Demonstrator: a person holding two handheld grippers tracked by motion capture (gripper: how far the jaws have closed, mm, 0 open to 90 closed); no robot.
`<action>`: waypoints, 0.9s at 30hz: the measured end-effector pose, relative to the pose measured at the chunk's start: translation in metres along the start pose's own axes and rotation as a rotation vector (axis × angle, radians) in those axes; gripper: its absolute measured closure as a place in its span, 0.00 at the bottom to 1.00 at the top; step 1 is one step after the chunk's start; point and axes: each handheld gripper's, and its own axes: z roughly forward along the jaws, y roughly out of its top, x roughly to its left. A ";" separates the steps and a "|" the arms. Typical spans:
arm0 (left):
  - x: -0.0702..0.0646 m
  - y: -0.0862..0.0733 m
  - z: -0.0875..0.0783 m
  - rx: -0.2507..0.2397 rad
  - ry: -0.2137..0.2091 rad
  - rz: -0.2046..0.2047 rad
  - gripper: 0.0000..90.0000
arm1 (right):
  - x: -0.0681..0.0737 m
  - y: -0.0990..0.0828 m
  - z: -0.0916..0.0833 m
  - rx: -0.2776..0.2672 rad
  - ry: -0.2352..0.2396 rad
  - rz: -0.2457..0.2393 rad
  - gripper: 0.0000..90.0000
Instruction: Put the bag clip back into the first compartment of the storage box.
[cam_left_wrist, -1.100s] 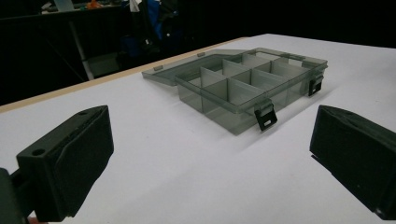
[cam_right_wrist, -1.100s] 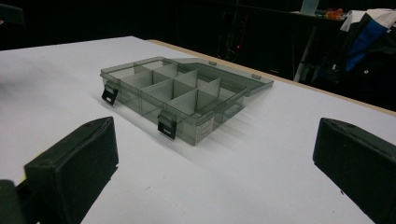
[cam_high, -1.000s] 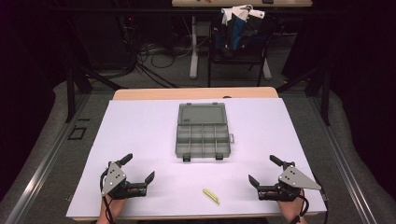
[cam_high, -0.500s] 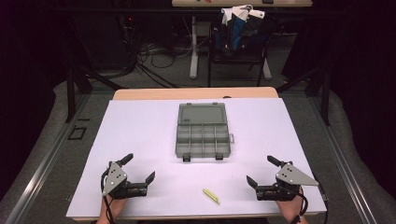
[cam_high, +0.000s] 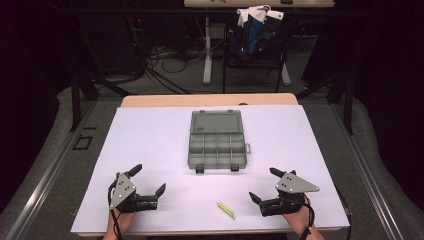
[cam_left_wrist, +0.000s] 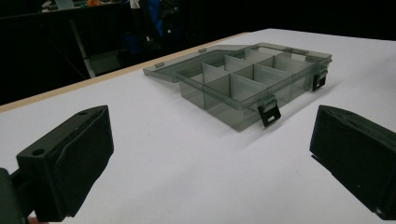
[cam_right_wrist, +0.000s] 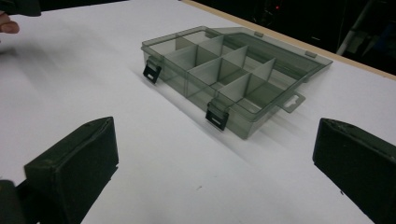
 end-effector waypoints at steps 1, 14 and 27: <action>0.000 0.000 0.000 0.000 0.000 0.002 0.00 | 0.002 0.002 0.002 0.004 0.015 -0.003 0.00; 0.000 0.000 0.002 0.006 0.006 0.000 0.00 | 0.021 0.014 0.018 0.105 0.102 -0.004 0.00; 0.001 0.000 0.002 0.001 0.008 -0.001 0.00 | 0.038 0.023 0.033 0.194 0.148 -0.023 0.00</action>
